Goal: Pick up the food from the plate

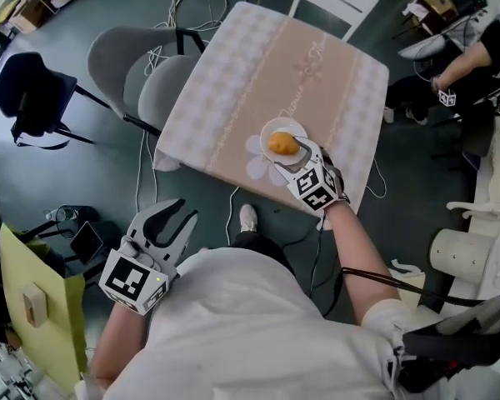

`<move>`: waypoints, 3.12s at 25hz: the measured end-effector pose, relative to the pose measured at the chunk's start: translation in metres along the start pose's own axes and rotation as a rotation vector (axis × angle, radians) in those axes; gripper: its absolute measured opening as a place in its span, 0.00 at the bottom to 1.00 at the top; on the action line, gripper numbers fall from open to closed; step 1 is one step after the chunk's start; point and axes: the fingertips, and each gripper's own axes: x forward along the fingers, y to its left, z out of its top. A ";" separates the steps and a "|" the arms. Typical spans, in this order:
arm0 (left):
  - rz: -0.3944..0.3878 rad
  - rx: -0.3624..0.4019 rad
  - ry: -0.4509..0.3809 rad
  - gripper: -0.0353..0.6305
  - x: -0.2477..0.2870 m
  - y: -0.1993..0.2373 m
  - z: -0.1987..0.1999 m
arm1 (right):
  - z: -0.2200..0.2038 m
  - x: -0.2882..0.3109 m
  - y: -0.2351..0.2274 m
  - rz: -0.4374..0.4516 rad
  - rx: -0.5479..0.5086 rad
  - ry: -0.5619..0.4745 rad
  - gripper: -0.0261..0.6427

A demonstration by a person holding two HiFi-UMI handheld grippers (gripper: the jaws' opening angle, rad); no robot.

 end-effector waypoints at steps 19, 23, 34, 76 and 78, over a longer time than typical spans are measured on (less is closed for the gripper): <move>0.220 -0.092 0.004 0.21 0.003 0.025 0.000 | -0.032 0.065 -0.017 0.170 -0.024 0.090 0.56; 0.202 -0.083 -0.005 0.21 -0.010 0.022 -0.003 | -0.021 0.050 -0.018 0.134 0.044 0.059 0.56; 0.101 -0.029 -0.040 0.13 -0.064 0.003 -0.020 | 0.011 -0.021 0.011 -0.018 0.171 -0.028 0.56; -0.089 0.091 -0.048 0.07 -0.207 -0.030 -0.122 | 0.163 -0.216 0.269 -0.159 0.182 -0.274 0.56; -0.096 0.088 -0.047 0.07 -0.206 -0.031 -0.122 | 0.163 -0.216 0.270 -0.155 0.185 -0.273 0.56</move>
